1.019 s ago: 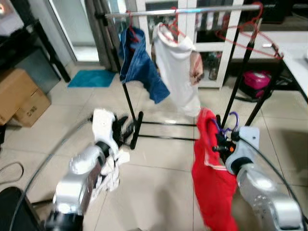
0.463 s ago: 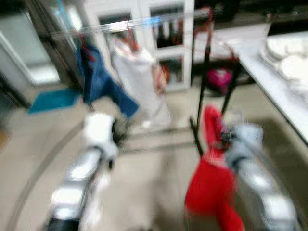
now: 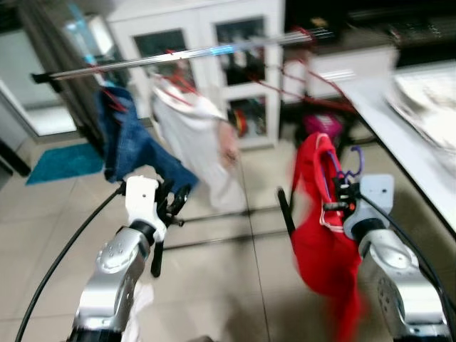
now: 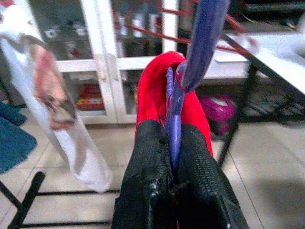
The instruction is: Hang hanger
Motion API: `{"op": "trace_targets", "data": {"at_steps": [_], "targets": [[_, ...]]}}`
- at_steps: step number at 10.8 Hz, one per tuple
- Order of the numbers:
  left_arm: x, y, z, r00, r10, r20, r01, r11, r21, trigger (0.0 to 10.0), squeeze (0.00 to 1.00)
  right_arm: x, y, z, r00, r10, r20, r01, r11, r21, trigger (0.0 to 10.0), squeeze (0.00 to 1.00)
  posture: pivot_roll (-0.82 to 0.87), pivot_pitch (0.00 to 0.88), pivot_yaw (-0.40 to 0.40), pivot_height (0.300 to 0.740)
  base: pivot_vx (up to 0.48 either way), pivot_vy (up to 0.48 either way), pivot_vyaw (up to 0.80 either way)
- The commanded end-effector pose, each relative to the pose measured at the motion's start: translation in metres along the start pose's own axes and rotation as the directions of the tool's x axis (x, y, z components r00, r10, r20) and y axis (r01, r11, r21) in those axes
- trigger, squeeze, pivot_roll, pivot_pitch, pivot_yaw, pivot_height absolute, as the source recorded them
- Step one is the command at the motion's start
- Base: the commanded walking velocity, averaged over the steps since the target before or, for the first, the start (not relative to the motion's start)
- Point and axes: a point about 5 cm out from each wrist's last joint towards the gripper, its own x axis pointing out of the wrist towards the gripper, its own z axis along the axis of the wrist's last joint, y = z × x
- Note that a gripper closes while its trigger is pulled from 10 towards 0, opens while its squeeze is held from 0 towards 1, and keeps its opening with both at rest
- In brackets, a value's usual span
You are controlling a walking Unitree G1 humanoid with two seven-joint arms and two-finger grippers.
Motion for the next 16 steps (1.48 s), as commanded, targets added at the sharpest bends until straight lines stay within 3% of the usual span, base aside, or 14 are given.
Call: {"op": "trace_targets", "data": {"at_steps": [1, 6, 7, 10, 13, 16], "targets": [[-0.002, 0.005, 0.001, 1.000, 0.031, -0.001, -0.031, 0.999, 0.017, 10.0, 0.00, 0.004, 0.008, 0.011, 0.998, 0.048, 0.051, -0.047, 0.999, -0.016, 10.0, 0.00, -0.09, 0.000, 0.074, 0.740, 0.469, 0.000, 0.00], [-0.014, -0.001, 0.000, 1.000, 0.004, -0.010, -0.003, 0.996, 0.087, 10.0, 0.00, 0.018, 0.010, 0.017, 0.990, 0.132, 0.040, -0.128, 0.987, -0.102, 10.0, 0.00, -0.06, 0.000, 0.006, 0.740, 0.468, 0.000, 0.00], [-0.018, -0.005, 0.001, 1.000, -0.013, -0.016, 0.015, 0.994, 0.104, 10.0, 0.00, 0.018, 0.012, 0.013, 0.983, 0.185, -0.003, -0.184, 0.976, -0.113, 10.0, 0.00, -0.04, 0.000, -0.009, 0.740, 0.465, 0.000, 0.80], [-0.022, -0.017, 0.007, 0.996, -0.087, -0.019, 0.088, 0.986, 0.144, 10.0, 0.00, 0.019, 0.017, 0.014, 0.969, 0.247, 0.006, -0.243, 0.955, -0.168, 10.0, 0.00, -0.02, 0.000, -0.006, 0.740, 0.446, 0.000, 0.53], [-0.024, -0.026, 0.017, 0.982, -0.188, -0.015, 0.188, 0.971, 0.148, 10.0, 0.00, 0.021, 0.004, 0.023, 0.980, 0.192, 0.055, -0.179, 0.966, -0.185, 10.0, 0.00, -0.01, 0.000, 0.006, 0.740, 0.000, 0.000, 0.00], [-0.026, -0.042, 0.030, 0.926, -0.376, -0.021, 0.375, 0.918, 0.131, 10.0, 0.00, 0.023, -0.006, 0.034, 0.984, 0.095, 0.149, -0.071, 0.985, -0.158, 10.0, 0.00, -0.02, 0.000, 0.023, 0.740, 0.000, 0.000, 0.00]]}}
